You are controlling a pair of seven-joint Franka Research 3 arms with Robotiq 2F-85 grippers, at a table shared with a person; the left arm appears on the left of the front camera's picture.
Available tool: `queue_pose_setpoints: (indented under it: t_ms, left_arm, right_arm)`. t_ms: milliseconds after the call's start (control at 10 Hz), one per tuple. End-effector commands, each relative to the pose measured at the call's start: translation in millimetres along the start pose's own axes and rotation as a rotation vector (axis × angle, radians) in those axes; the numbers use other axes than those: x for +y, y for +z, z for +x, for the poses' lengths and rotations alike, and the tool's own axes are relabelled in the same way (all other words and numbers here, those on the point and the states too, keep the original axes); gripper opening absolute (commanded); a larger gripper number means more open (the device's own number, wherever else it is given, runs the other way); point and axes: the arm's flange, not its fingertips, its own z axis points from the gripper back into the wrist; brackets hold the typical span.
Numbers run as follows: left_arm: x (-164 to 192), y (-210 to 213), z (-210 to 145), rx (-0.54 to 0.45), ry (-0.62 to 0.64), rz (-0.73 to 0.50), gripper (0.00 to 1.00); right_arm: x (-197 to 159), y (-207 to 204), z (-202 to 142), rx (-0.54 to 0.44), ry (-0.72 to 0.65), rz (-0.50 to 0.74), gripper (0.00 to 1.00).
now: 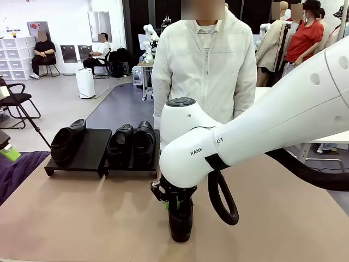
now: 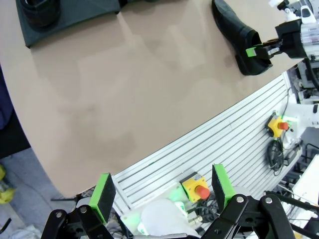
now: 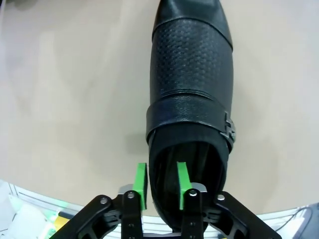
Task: Organize the shoes by placing them on the stand.
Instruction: Pick up one Shoe and place it in the middle of the table.
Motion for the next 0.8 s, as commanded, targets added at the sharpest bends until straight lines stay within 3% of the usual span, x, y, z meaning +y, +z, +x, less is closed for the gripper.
queue_pose_setpoints:
  t_ms: [0,200,400,600,700]
  left_arm:
    - [1,1,-2,0.006,0.000,0.002,1.00]
    - [1,1,-2,0.006,0.000,0.002,1.00]
    - [1,1,-2,0.006,0.000,0.002,1.00]
    - [1,1,-2,0.006,0.000,0.002,1.00]
    - [1,1,-2,0.006,0.000,0.002,1.00]
  right_arm:
    - [-3,12,-2,-0.007,0.012,-0.012,1.00]
    - [-18,43,-18,-0.058,0.014,-0.013,1.00]
    - [-60,105,-57,-0.138,0.029,-0.005,1.00]
    - [-129,158,-88,-0.082,0.043,-0.049,1.00]
    - [-180,180,-94,0.016,0.054,-0.018,1.00]
